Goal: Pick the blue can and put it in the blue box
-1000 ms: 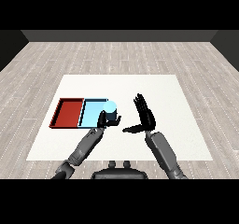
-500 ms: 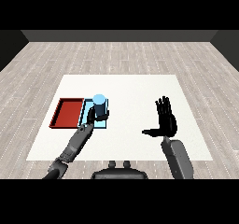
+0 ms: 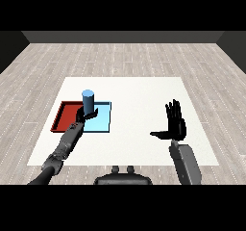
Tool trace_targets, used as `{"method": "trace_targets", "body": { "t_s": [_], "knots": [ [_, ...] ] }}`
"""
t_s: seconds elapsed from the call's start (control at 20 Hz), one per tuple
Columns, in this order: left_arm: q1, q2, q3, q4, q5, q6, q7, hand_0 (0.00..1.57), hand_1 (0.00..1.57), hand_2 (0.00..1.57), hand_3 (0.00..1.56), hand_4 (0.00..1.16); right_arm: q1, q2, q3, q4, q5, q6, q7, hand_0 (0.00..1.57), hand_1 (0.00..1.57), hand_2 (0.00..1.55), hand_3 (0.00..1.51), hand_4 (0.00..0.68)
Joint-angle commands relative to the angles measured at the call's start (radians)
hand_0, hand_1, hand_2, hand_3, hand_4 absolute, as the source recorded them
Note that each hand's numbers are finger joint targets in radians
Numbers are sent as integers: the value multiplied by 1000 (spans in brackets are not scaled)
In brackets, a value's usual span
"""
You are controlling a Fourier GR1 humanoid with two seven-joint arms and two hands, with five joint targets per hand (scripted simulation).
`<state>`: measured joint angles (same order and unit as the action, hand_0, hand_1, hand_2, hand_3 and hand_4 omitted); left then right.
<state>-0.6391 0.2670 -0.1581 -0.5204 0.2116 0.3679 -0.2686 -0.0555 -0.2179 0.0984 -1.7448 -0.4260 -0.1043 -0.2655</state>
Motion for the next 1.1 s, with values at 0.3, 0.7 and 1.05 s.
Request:
{"method": "trace_targets", "body": {
  "t_s": [0.3, 0.7, 1.05],
  "knots": [
    [-168, -21, 7, 380, -97, 46, 100, 1548, 1548, 1484, 1382, 971, -51, 45, -13, 97, 19, -21, 8, 0, 0, 0, 0, 0],
    [-197, -86, -39, 506, -160, 26, 222, 1528, 1528, 1446, 726, 865, -66, 20, -75, 170, -28, 44, -8, 0, 0, 0, 0, 0],
    [-155, -88, -55, 517, -189, -34, 229, 861, 861, 878, 478, 651, -52, 26, -81, 188, -27, 75, -49, 0, 0, 0, 0, 0]
  ]
}}
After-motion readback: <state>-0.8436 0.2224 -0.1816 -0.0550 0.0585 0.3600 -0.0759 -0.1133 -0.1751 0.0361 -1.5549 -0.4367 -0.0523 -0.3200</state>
